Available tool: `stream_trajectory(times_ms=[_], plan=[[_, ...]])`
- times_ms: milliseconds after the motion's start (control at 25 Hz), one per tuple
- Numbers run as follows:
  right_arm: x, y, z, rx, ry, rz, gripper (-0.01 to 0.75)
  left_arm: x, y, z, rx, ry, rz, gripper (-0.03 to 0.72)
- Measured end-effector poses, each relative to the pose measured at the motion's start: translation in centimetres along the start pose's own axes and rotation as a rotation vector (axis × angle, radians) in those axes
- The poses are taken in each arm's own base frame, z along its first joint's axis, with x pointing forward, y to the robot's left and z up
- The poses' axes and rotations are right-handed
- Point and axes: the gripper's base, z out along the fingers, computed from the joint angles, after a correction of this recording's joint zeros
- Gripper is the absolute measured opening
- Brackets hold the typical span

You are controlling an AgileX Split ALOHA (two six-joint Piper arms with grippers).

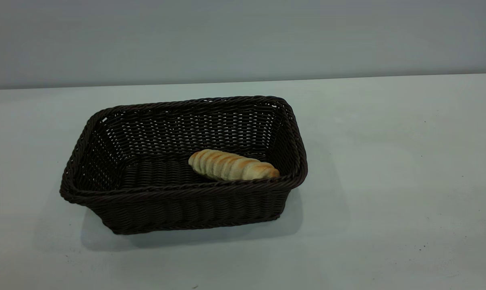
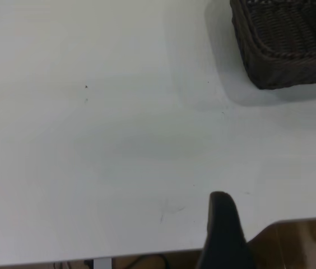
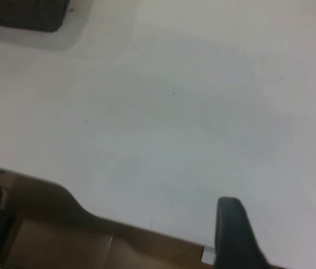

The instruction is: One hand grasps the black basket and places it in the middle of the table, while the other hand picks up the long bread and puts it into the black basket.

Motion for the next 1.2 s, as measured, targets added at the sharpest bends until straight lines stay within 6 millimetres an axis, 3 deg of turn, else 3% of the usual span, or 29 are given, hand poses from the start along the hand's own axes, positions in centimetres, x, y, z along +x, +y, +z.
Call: stream_trajectory(times_ms=[520, 920, 1200], plan=[[0.0, 0.0, 0.0, 0.007, -0.005, 0.007, 0.411, 0.0, 0.0, 0.0, 0.0, -0.001, 0.0, 0.567], [0.9, -0.2, -1.2, 0.241, -0.11, 0.208, 0.411, 0.6, 0.1, -0.5, 0.002, -0.061, -0.002, 0.567], [0.9, -0.2, -1.2, 0.251, -0.11, 0.219, 0.411, 0.6, 0.1, -0.6, -0.003, -0.062, -0.004, 0.566]])
